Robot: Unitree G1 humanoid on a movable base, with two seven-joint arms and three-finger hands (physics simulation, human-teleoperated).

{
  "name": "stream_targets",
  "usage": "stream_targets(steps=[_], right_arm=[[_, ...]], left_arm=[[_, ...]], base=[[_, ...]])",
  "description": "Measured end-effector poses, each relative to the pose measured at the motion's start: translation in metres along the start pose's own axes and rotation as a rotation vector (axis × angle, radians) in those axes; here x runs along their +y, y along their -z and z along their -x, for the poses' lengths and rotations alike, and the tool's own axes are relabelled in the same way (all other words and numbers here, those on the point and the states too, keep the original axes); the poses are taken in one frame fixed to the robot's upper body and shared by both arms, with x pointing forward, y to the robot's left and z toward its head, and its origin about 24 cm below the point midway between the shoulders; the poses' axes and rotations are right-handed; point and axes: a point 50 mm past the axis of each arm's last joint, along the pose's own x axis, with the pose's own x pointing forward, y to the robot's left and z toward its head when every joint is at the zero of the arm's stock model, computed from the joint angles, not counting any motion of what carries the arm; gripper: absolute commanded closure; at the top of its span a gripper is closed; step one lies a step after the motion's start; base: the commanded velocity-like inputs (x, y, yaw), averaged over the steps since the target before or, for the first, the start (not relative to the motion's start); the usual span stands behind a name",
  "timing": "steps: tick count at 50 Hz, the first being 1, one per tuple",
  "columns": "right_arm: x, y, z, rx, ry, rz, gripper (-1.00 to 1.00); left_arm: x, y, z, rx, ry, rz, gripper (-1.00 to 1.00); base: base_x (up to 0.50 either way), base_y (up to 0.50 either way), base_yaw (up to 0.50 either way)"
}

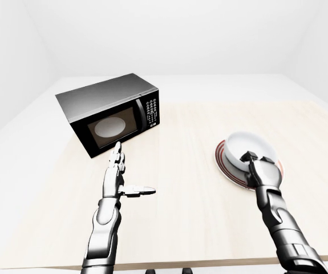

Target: Pick up the white bowl and put it on the plate.

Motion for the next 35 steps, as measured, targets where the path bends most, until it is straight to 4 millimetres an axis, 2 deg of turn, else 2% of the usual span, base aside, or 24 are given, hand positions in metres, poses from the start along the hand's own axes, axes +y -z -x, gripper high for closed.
stream_targets(steps=[1,2,23,28,35], right_arm=[[0.0,0.0,0.0,0.0,0.001,0.002,-0.4],[0.0,0.0,0.0,0.0,0.003,0.004,-1.0],[-0.018,-0.004,-0.003,-0.004,0.067,0.0,-1.0],[-0.036,-0.011,-0.002,-0.014,0.086,-0.021,-1.0],[-0.076,-0.023,0.0,-0.038,0.143,-0.056,-1.0]], left_arm=[[0.0,0.0,0.0,0.0,0.0,0.0,-1.0],[0.0,0.0,0.0,0.0,0.0,0.0,-1.0],[0.0,0.0,0.0,0.0,0.0,0.0,-1.0],[0.0,0.0,0.0,0.0,0.0,0.0,-1.0],[0.0,0.0,0.0,0.0,0.0,0.0,-1.0]], base=[[0.0,0.0,0.0],[0.0,0.0,0.0],[0.0,0.0,0.0],[0.0,0.0,0.0],[0.0,0.0,0.0]])
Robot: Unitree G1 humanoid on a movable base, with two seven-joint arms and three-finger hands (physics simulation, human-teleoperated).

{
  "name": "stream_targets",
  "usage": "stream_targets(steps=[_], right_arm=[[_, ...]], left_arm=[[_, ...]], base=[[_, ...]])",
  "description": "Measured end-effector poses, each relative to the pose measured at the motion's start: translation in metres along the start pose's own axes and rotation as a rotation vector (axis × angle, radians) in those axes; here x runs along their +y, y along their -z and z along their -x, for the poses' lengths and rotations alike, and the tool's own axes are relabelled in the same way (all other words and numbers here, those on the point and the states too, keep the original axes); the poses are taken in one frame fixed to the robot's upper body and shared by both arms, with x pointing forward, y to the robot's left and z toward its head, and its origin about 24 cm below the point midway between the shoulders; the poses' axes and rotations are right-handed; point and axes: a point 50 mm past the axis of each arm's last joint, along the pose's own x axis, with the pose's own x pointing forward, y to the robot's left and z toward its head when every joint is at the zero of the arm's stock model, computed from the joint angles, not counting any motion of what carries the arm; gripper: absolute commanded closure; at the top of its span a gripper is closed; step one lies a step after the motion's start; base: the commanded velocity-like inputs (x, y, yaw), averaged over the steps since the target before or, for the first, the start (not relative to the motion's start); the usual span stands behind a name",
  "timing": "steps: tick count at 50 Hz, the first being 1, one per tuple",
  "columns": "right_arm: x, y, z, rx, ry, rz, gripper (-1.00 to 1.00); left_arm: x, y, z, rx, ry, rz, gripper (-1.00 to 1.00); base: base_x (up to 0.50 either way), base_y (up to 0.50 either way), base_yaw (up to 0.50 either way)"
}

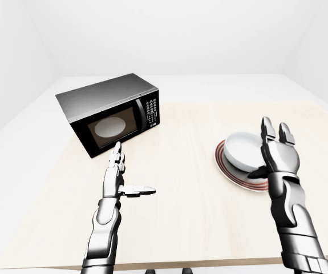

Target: Pick up the white bowl and put it on the plate.

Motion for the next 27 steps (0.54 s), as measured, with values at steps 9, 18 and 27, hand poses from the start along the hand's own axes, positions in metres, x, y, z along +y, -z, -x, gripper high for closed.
stream_targets(steps=[9,18,27], right_arm=[[-0.052,-0.023,0.003,-0.089,0.084,-0.035,-1.0],[-0.089,-0.041,0.013,-0.167,0.148,-0.044,-1.0],[-0.117,-0.055,0.025,-0.235,0.202,-0.039,-1.0]], left_arm=[[0.0,0.0,0.0,0.0,0.0,0.0,-1.0],[0.0,0.0,0.0,0.0,0.0,0.0,-1.0],[0.0,0.0,0.0,0.0,0.0,0.0,-1.0]], base=[[0.0,0.0,0.0],[0.0,0.0,0.0],[0.0,0.0,0.0]])
